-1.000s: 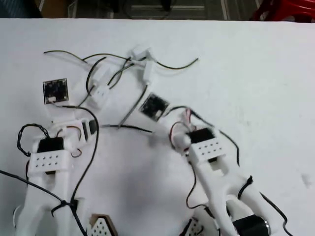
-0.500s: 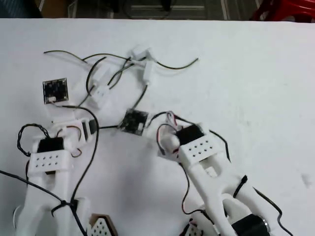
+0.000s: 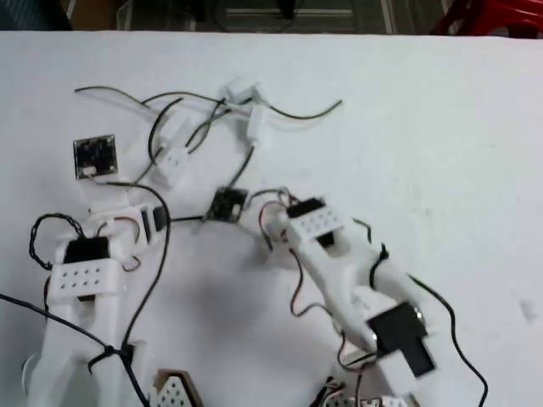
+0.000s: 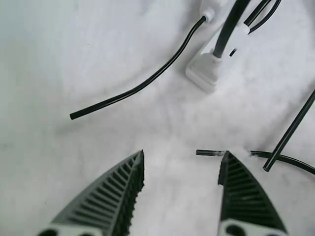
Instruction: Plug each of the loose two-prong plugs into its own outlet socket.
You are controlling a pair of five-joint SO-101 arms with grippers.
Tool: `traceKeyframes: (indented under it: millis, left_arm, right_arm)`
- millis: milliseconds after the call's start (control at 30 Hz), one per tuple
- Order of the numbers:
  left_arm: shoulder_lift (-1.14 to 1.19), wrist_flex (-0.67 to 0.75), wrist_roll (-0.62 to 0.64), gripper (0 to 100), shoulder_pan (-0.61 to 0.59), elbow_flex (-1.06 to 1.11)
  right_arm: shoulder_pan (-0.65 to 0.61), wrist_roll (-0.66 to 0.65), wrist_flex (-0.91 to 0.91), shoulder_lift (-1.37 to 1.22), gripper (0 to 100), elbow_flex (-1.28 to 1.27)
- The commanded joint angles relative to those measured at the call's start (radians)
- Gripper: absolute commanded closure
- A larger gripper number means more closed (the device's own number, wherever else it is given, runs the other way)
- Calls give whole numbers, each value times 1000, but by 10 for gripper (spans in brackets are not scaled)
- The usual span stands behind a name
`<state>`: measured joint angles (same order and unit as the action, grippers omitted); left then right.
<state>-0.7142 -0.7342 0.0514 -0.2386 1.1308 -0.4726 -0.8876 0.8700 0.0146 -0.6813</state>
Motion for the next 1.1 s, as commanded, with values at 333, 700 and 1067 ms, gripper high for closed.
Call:
traceKeyframes:
  millis: [333,700,1067]
  left_arm:
    - [-27,23,2,751,-5,0]
    - [-31,60,2,751,-5,21]
    - [-33,61,2,751,-5,23]
  right_arm:
    - [7,31,309,-41,939,250]
    - [-199,235,631,211,939,302]
    - [-363,272,280,265,936,-97]
